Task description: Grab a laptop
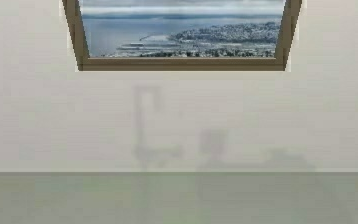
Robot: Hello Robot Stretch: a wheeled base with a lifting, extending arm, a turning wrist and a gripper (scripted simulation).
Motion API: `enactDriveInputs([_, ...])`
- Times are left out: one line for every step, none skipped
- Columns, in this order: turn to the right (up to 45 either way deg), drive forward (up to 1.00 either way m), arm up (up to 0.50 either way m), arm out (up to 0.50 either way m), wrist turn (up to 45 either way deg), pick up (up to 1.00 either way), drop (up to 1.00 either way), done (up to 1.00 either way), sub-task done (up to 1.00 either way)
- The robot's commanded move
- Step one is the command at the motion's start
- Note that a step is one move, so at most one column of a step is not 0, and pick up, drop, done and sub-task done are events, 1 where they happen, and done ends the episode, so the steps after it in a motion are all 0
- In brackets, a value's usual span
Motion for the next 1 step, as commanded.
enactDriveInputs([0.0, 0.00, 0.36, 0.00, 0.0, 0.00, 0.00, 0.00, 0.00])
